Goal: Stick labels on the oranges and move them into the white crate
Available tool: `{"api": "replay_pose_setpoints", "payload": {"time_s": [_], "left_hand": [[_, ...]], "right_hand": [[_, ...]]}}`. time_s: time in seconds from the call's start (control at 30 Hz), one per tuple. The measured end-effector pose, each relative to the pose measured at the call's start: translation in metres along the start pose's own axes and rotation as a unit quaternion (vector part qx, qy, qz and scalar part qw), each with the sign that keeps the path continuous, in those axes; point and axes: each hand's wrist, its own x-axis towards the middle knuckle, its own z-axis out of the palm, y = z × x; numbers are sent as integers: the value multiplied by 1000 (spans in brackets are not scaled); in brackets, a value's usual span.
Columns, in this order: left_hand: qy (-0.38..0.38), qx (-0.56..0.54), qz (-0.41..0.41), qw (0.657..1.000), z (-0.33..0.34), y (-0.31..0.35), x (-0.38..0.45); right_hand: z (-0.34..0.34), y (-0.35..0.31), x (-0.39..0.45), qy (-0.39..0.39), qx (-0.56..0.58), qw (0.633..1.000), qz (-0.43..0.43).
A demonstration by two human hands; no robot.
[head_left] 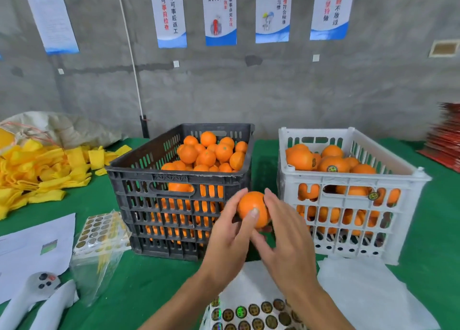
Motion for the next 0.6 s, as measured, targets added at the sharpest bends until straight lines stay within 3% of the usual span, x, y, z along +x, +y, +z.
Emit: {"api": "replay_pose_setpoints", "payload": {"time_s": [0.13, 0.23, 0.43, 0.6], "left_hand": [[-50, 18, 58, 997, 33, 49, 61], [-50, 36, 98, 993, 59, 74, 103], [-104, 127, 67, 984, 90, 92, 179], [-67, 291, 52, 953, 47, 83, 229]], "right_hand": [[-32, 22, 66, 95, -52, 994, -23], [-51, 43, 110, 113, -96, 989, -6], [-69, 90, 172, 33, -212, 975, 50], [-62, 112, 189, -72, -250, 964, 52]]}}
